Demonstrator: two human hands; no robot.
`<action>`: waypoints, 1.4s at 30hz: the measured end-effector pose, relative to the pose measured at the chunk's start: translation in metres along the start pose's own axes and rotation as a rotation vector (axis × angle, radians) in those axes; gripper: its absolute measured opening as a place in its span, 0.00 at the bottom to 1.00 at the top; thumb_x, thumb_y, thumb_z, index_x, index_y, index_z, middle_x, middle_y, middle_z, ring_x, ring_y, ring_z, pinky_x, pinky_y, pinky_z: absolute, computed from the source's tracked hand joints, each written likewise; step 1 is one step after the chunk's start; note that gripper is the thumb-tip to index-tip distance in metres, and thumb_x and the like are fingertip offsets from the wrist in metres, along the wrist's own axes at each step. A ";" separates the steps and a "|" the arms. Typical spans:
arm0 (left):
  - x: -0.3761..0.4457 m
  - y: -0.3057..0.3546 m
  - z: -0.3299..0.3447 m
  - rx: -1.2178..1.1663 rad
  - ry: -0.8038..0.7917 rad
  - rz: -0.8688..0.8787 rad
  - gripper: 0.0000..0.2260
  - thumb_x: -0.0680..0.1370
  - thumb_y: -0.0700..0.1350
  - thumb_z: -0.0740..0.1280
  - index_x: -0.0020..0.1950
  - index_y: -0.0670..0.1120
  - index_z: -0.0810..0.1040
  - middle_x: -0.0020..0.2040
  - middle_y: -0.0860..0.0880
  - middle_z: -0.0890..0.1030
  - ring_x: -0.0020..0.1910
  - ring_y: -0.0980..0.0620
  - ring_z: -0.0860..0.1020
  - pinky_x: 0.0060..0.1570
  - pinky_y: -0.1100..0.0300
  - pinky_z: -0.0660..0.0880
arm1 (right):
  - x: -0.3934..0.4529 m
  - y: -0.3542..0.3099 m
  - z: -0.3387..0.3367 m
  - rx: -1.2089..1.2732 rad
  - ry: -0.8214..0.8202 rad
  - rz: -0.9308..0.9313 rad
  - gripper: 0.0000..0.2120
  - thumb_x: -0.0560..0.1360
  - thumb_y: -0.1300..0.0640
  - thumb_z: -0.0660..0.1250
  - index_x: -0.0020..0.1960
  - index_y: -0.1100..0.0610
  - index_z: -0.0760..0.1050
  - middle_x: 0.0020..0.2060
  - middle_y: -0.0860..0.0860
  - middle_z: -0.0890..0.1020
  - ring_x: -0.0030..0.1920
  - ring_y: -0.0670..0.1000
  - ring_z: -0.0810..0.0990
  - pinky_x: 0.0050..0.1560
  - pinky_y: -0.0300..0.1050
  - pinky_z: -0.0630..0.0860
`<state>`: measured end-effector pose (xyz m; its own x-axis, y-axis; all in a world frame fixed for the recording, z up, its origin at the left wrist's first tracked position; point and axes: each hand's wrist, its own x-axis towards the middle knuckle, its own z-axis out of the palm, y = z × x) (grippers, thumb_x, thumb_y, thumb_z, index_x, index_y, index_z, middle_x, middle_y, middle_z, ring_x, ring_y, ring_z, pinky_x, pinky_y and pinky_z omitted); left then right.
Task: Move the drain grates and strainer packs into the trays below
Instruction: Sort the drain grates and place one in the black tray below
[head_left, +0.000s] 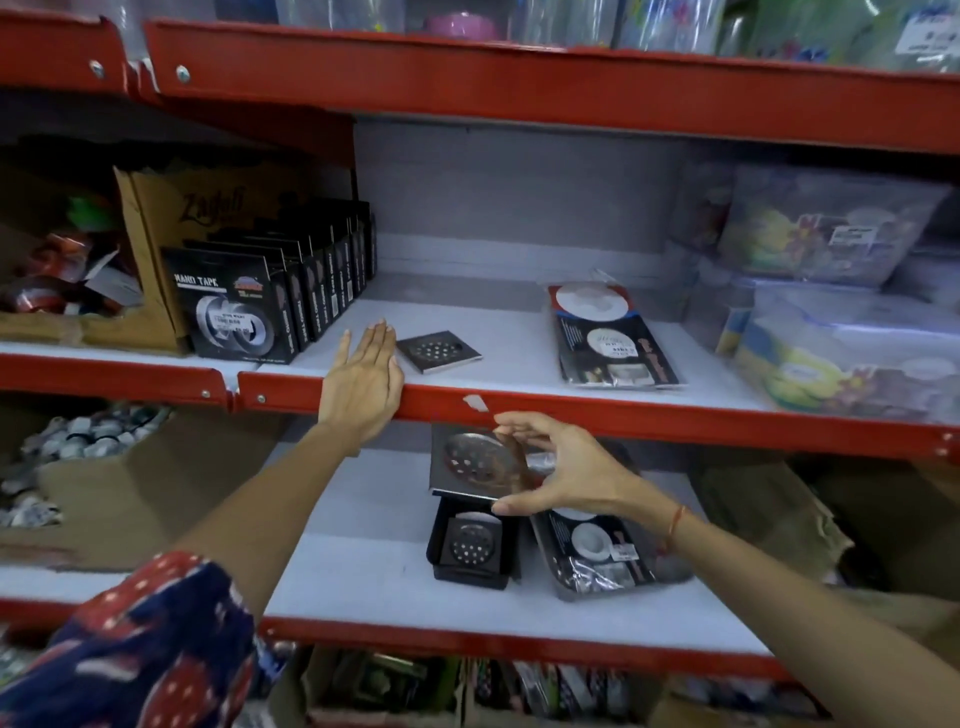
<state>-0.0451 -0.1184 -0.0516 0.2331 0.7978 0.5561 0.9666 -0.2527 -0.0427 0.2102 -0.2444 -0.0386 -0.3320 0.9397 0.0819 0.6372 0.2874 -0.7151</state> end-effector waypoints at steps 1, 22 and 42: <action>0.000 0.000 0.000 0.001 0.009 -0.001 0.29 0.79 0.48 0.40 0.75 0.37 0.61 0.74 0.42 0.65 0.75 0.49 0.62 0.77 0.49 0.48 | -0.001 0.006 0.006 -0.034 -0.004 0.018 0.48 0.53 0.37 0.79 0.70 0.46 0.67 0.63 0.40 0.75 0.64 0.38 0.73 0.67 0.37 0.68; 0.007 -0.005 0.044 -0.097 0.675 0.101 0.21 0.82 0.43 0.48 0.64 0.39 0.78 0.62 0.43 0.80 0.62 0.50 0.78 0.68 0.48 0.70 | 0.087 0.165 0.136 -0.455 -0.224 0.273 0.45 0.59 0.37 0.74 0.69 0.52 0.61 0.64 0.54 0.73 0.65 0.57 0.73 0.67 0.52 0.68; 0.002 0.001 0.033 -0.106 0.596 0.057 0.19 0.81 0.41 0.53 0.62 0.38 0.79 0.60 0.43 0.81 0.61 0.49 0.79 0.67 0.50 0.71 | 0.049 0.027 0.040 -0.304 0.027 -0.270 0.17 0.74 0.47 0.69 0.62 0.49 0.77 0.62 0.44 0.80 0.66 0.40 0.74 0.65 0.46 0.74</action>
<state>-0.0398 -0.0986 -0.0778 0.1546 0.3451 0.9257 0.9313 -0.3638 -0.0199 0.1831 -0.1983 -0.0816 -0.4995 0.8265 0.2595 0.7078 0.5621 -0.4278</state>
